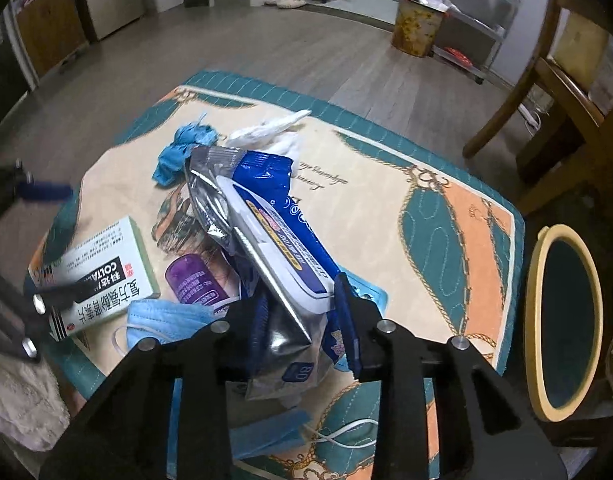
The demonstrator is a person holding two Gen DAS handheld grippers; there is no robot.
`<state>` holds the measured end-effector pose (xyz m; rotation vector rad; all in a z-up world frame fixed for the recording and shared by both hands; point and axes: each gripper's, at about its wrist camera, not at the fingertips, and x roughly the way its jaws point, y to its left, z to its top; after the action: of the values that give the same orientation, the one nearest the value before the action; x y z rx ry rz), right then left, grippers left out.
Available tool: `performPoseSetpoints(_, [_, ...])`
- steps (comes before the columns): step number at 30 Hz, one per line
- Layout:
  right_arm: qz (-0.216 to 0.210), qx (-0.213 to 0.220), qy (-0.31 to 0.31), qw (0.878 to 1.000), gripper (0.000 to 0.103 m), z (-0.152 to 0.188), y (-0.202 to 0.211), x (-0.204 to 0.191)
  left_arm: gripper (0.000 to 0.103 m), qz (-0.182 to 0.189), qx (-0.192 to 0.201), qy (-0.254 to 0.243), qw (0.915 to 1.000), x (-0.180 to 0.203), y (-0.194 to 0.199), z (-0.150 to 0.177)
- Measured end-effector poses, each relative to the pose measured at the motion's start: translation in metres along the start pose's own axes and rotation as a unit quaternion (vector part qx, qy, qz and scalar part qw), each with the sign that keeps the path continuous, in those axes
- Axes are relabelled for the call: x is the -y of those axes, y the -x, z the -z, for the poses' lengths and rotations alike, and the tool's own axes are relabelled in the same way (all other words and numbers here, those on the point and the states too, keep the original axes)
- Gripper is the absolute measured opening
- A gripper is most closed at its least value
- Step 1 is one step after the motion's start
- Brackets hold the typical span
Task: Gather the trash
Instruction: 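Grasp the blue wet-wipe pack with the right tool while the left tool grasps the COLTALIN box, then carry the wipe pack and COLTALIN box over the bin and open both tools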
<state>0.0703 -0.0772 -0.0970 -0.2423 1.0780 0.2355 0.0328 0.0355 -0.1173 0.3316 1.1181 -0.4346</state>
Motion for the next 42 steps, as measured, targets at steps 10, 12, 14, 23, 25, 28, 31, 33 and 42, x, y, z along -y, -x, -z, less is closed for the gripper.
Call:
performPoseSetpoints(10, [-0.03,0.03,-0.066,0.997,0.026,-0.008,0.027,0.03,0.075,-0.025,-0.055,-0.075,0.9953,0.026,-0.024,0.012])
performPoseSetpoints(12, [-0.032,0.034,-0.076,0.996,0.025,-0.008,0.032,0.035,0.072,-0.023,-0.058,-0.074,0.9953,0.027,-0.023,0.01])
performPoseSetpoints(14, [-0.033,0.037,-0.087,0.995,0.025,-0.007,0.037,0.042,0.072,-0.017,-0.05,-0.069,0.9962,0.027,-0.016,0.006])
performPoseSetpoints(23, [-0.039,0.065,-0.134,0.988,0.025,-0.003,0.073,0.07,0.072,-0.011,0.048,-0.017,0.9987,0.024,0.054,-0.031])
performPoseSetpoints(25, [-0.036,0.08,-0.137,0.987,0.025,-0.003,0.089,0.076,0.072,-0.003,0.075,-0.003,0.9972,0.027,0.07,-0.045])
performPoseSetpoints(28, [-0.035,0.101,-0.144,0.984,0.025,-0.001,0.112,0.087,0.072,0.006,0.101,0.007,0.9948,0.032,0.087,-0.06])
performPoseSetpoints(31, [-0.037,0.116,-0.161,0.979,0.025,0.003,0.13,0.1,0.072,0.012,0.118,0.008,0.9929,0.04,0.095,-0.076])
performPoseSetpoints(33, [-0.037,0.126,-0.169,0.977,0.025,0.007,0.14,0.109,0.072,0.016,0.133,0.009,0.991,0.045,0.103,-0.089])
performPoseSetpoints(42, [-0.008,0.148,-0.199,0.969,0.025,0.034,0.168,0.153,0.072,0.046,0.176,0.03,0.9829,0.074,0.115,-0.14])
